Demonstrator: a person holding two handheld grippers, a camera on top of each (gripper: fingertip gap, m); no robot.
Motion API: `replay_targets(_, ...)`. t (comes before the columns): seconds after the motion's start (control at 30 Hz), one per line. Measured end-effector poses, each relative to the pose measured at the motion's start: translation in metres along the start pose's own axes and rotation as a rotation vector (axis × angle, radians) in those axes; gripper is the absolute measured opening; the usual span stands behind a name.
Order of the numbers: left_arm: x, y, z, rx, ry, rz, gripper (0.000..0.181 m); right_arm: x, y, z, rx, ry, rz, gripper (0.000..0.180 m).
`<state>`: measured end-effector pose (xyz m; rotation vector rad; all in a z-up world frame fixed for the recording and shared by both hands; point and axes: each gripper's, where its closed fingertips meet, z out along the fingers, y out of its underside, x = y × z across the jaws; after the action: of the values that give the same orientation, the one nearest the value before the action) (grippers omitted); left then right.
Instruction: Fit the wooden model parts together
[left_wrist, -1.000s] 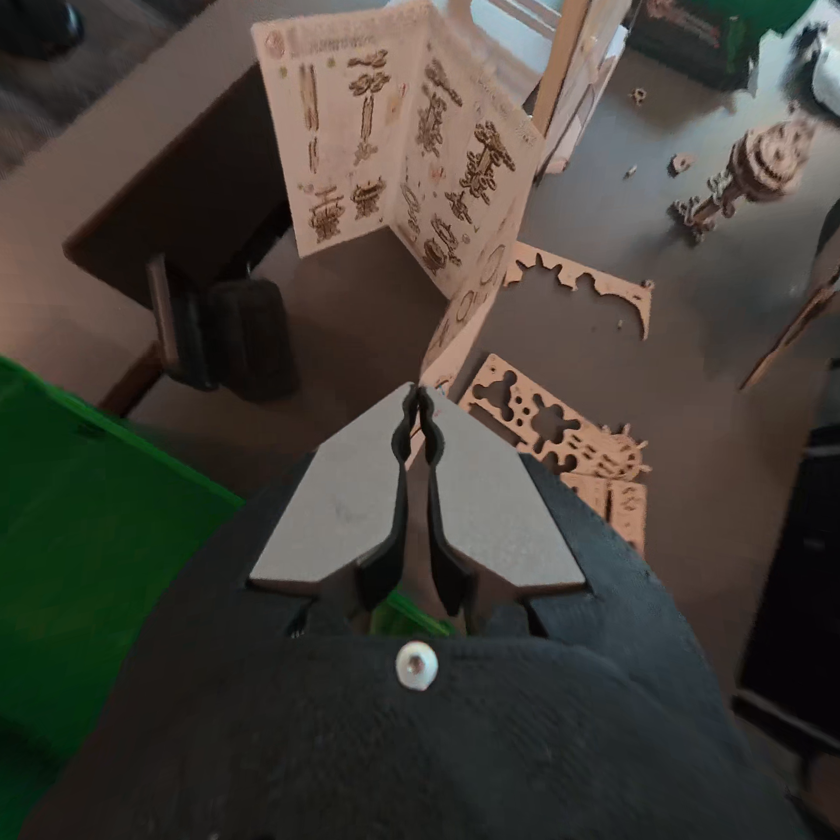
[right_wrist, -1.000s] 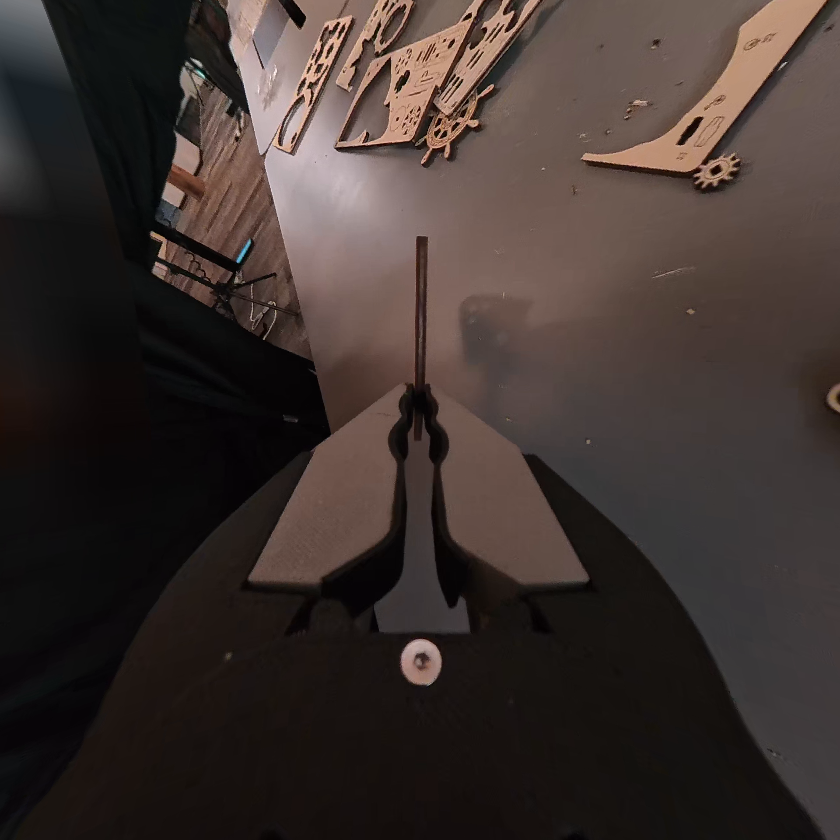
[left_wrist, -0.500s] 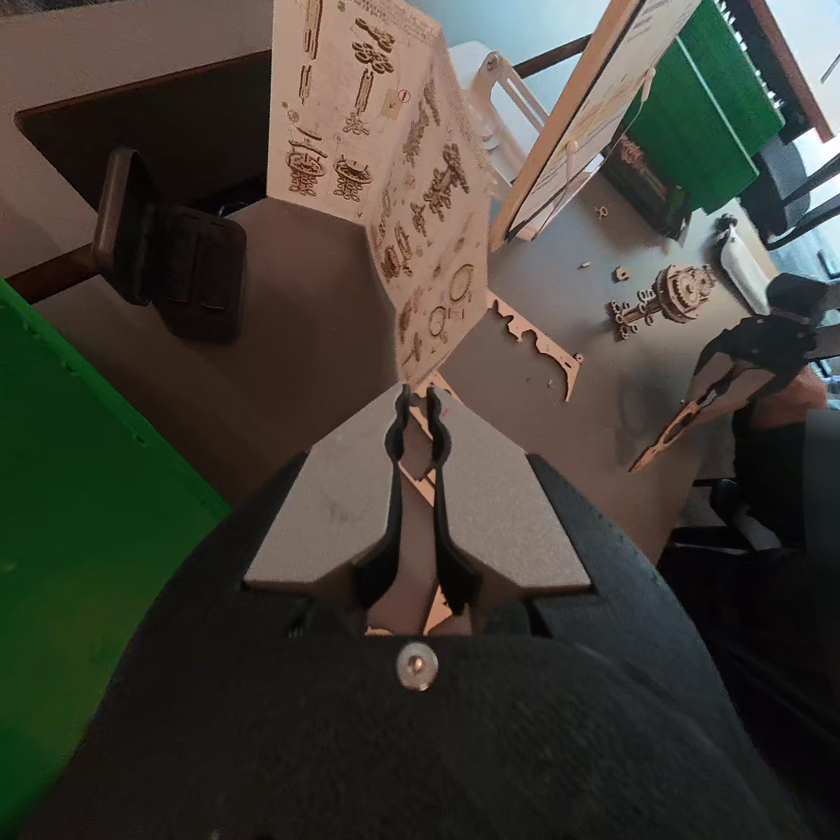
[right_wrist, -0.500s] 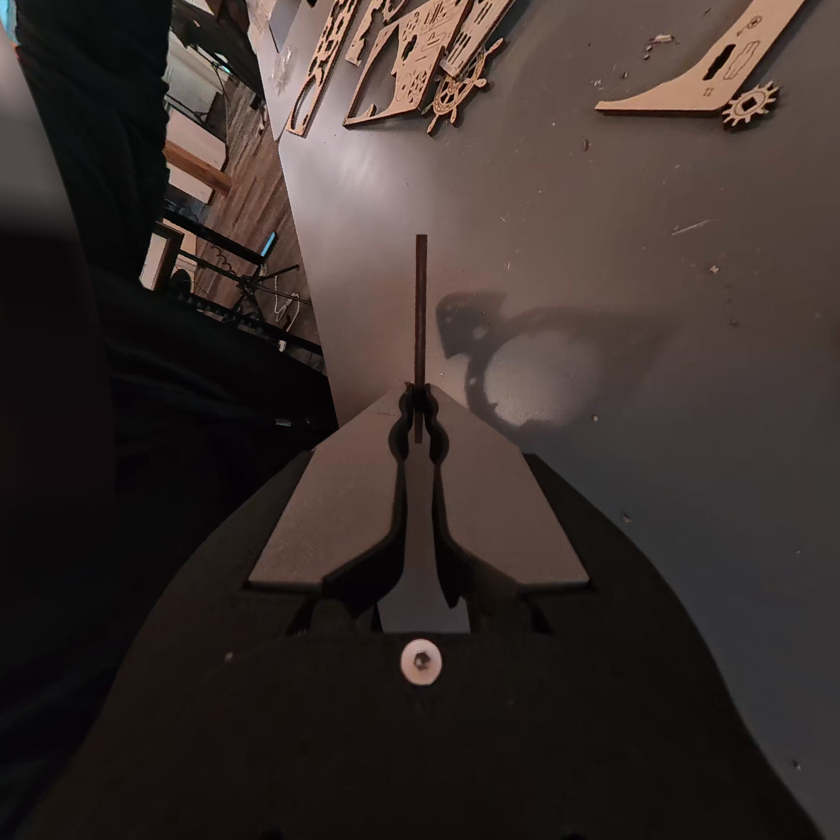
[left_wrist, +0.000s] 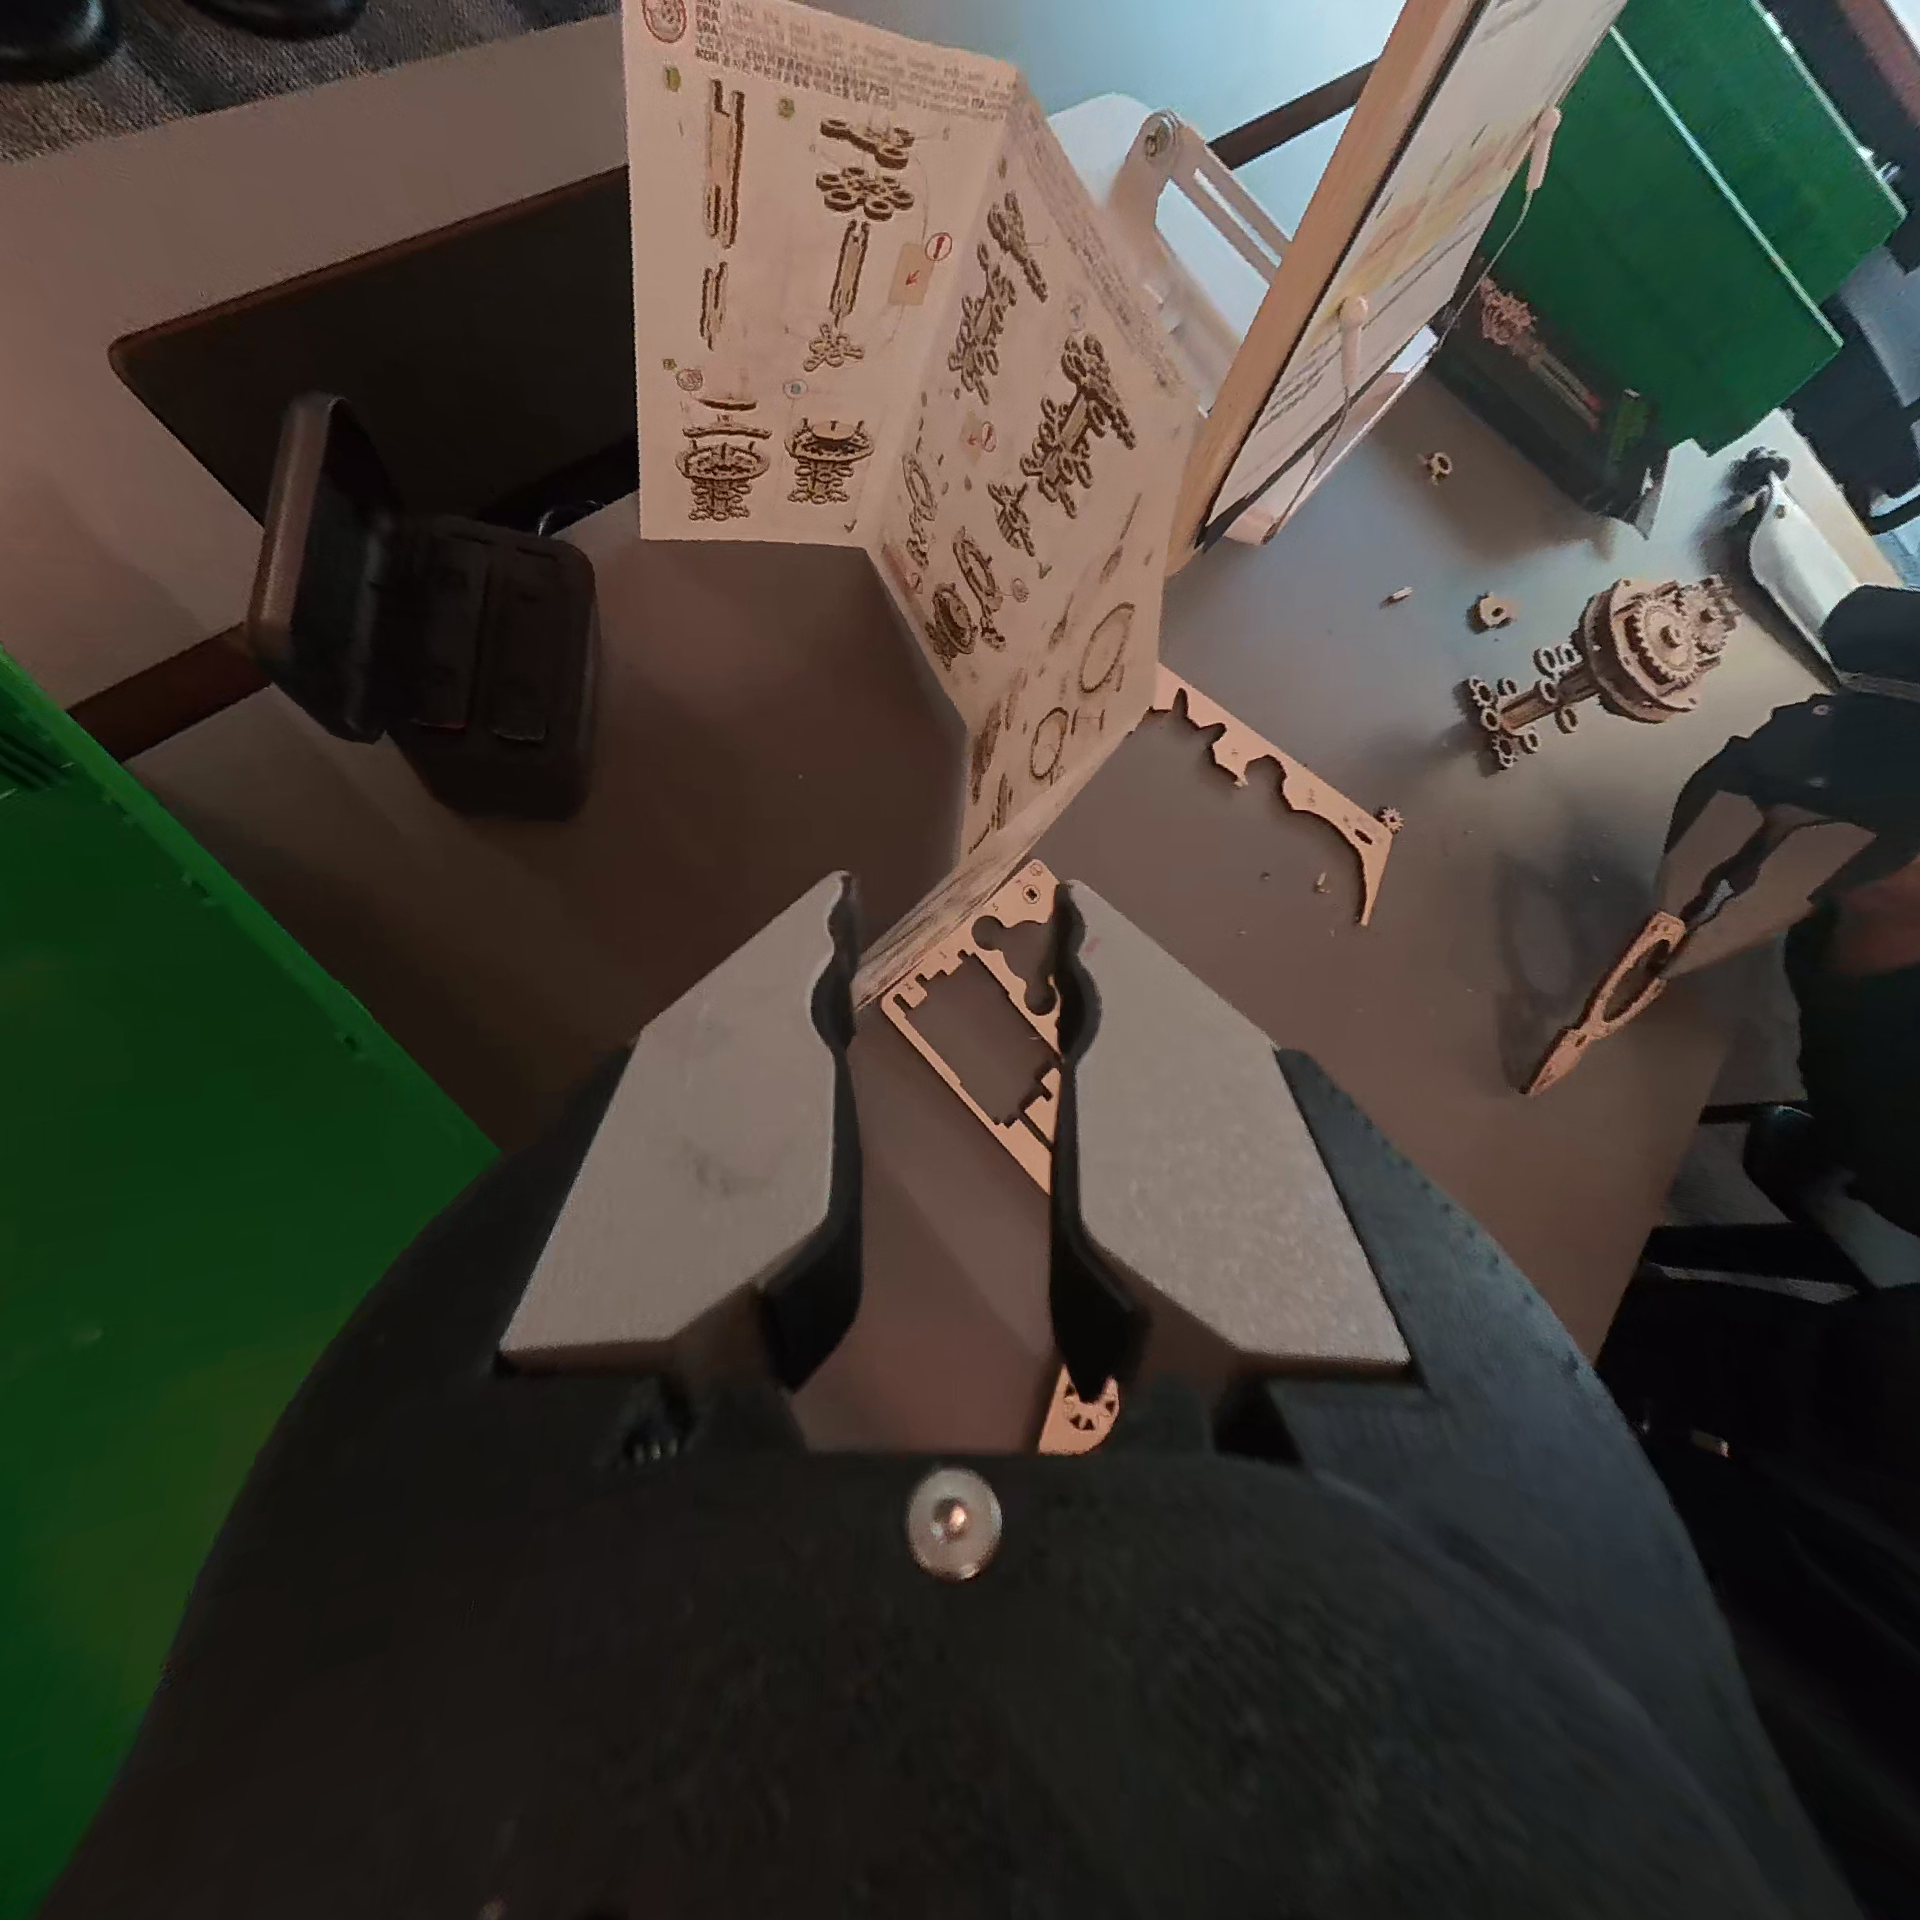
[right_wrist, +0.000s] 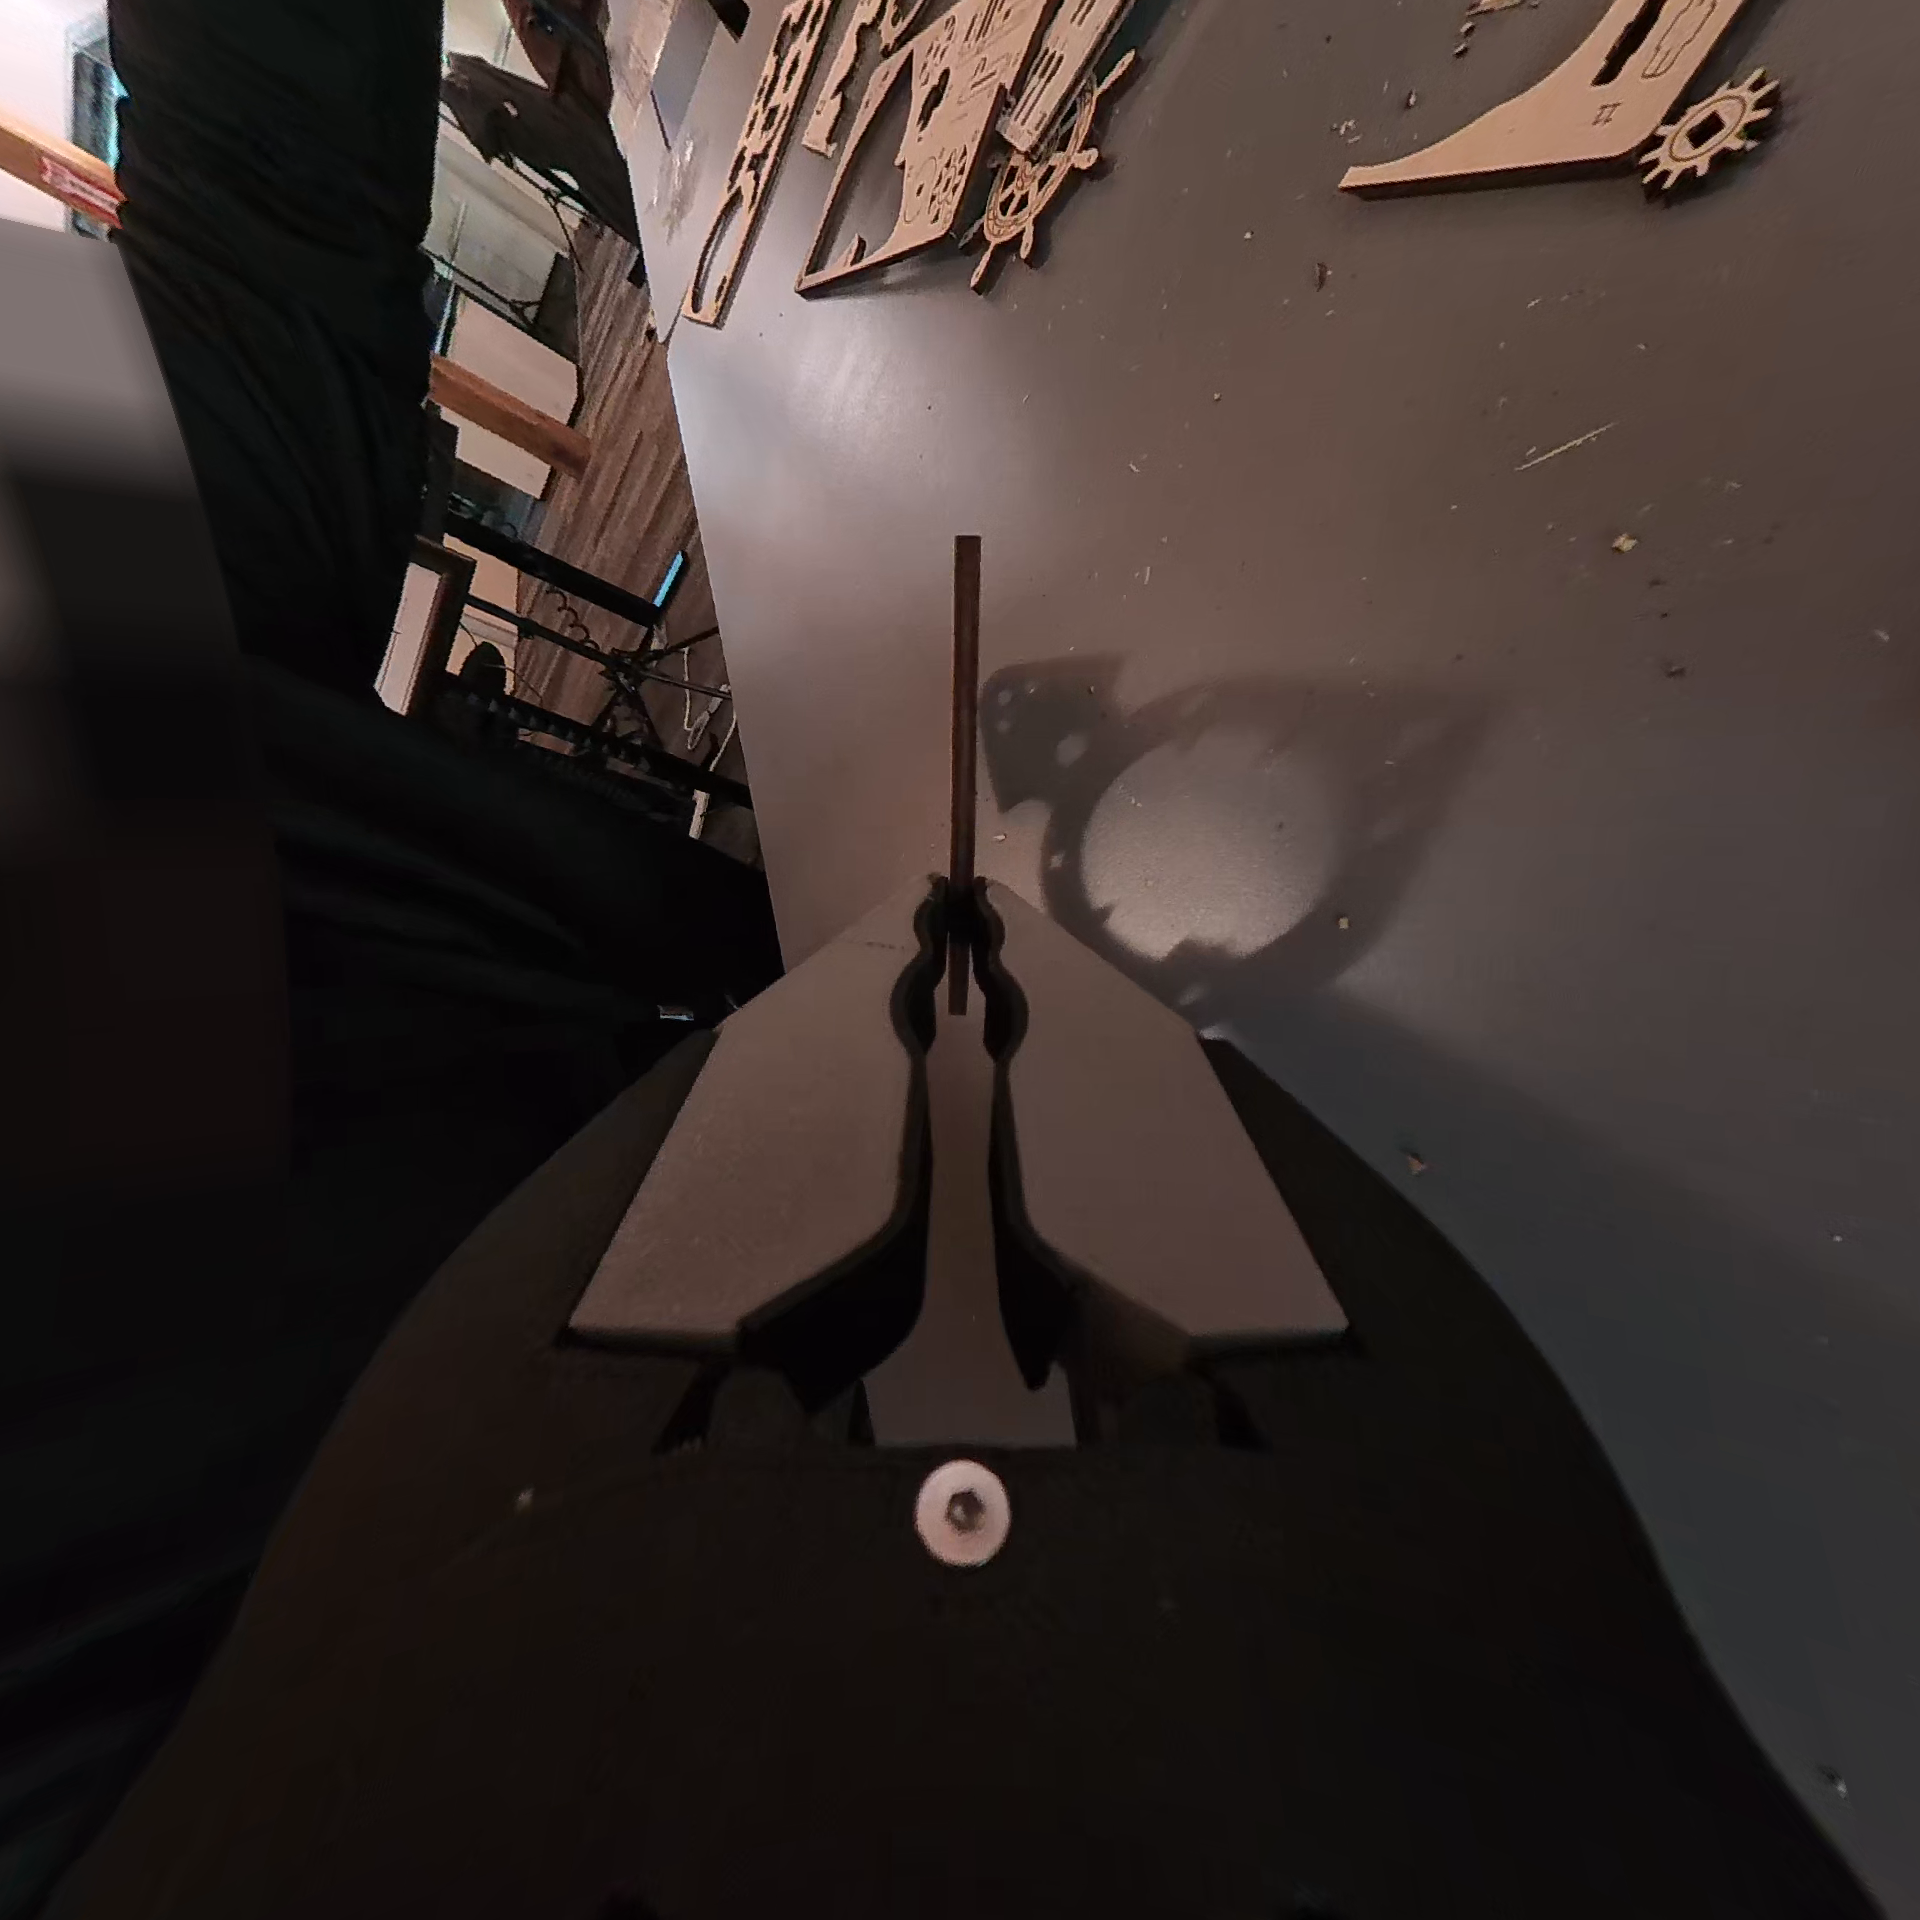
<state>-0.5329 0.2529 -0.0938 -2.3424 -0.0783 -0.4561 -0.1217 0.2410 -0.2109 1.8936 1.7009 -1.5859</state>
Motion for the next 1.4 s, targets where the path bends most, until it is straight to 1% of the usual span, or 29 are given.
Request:
replay_targets(0.23,-0.001,0.000,-0.002,0.037,0.018,-0.004,0.038,0.004,0.002,-0.001,0.002,0.003,0.022,0.000)
replay_targets(0.37,-0.004,-0.003,-0.015,0.097,0.004,0.000,0.043,0.004,0.003,-0.002,0.004,0.001,0.028,0.000)
replay_targets(0.43,-0.008,-0.007,-0.028,0.152,-0.036,0.004,0.048,0.003,0.004,-0.002,0.004,0.002,0.026,0.000)
replay_targets(0.53,-0.009,-0.012,-0.050,0.265,-0.125,0.029,0.064,0.001,0.003,-0.004,0.017,0.007,0.019,0.000)
replay_targets(0.6,-0.005,-0.007,-0.061,0.320,-0.195,0.066,0.072,-0.002,0.001,-0.005,0.028,-0.002,0.016,0.000)
replay_targets(0.67,0.000,0.000,-0.068,0.377,-0.266,0.136,0.072,-0.004,0.001,-0.004,0.032,-0.006,0.014,0.000)
replay_targets(0.73,0.009,0.012,-0.067,0.414,-0.277,0.171,0.072,-0.007,0.000,-0.004,0.040,-0.001,0.011,0.000)
replay_targets(0.87,0.034,0.041,-0.048,0.457,-0.170,0.193,0.071,-0.015,-0.002,-0.003,0.088,-0.011,0.010,0.000)
replay_targets(0.97,0.034,0.058,-0.033,0.471,-0.171,0.229,0.070,-0.018,-0.001,0.002,0.106,-0.008,0.017,0.000)
replay_targets(1.03,0.024,0.063,-0.031,0.516,-0.188,0.226,0.067,-0.019,0.000,0.007,0.101,0.006,0.023,0.000)
replay_targets(1.2,0.017,0.071,-0.030,0.522,-0.179,0.217,0.060,-0.015,0.001,0.025,0.060,0.032,0.035,0.000)
replay_targets(1.33,0.023,0.075,-0.022,0.519,-0.091,0.159,0.059,-0.010,-0.005,0.035,0.049,0.022,0.058,0.000)
replay_targets(1.4,0.023,0.078,-0.016,0.494,-0.091,0.161,0.059,-0.009,-0.007,0.037,0.043,0.021,0.056,0.000)
